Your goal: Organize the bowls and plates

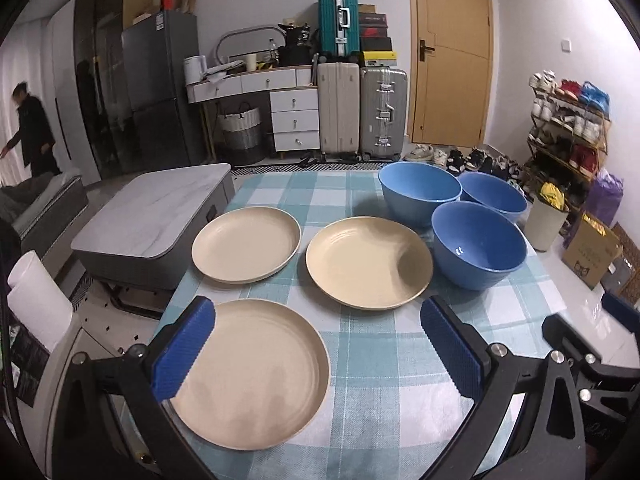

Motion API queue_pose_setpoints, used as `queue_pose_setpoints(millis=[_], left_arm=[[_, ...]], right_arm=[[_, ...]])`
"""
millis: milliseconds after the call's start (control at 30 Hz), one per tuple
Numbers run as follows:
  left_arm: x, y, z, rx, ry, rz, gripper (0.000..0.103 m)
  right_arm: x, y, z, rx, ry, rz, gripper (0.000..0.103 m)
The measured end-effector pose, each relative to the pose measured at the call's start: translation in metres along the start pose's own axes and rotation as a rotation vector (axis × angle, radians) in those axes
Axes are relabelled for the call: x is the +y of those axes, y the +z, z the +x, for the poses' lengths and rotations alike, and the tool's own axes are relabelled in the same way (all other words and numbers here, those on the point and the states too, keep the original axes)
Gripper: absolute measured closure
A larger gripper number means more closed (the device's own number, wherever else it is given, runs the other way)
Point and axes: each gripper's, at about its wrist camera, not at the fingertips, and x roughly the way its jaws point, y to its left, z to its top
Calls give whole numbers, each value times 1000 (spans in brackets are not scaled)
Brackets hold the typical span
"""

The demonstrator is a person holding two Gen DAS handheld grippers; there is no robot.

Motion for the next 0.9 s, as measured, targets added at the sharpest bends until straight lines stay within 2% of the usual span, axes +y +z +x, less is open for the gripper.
queue_pose_setpoints(millis=[100, 200, 533, 900], left_arm=[[1, 0, 4, 25, 1, -2, 0], [5, -2, 3, 16, -11, -21, 0], [14, -3, 0, -14, -19, -45, 0], [13, -2, -5, -36, -2, -26, 0]], right_arm=[[4, 1, -8, -44, -1, -20, 0], [4, 3, -13, -69, -5, -30, 0], [8, 9, -15, -78, 13, -50, 0], [14, 12, -18, -89, 14, -62, 0]])
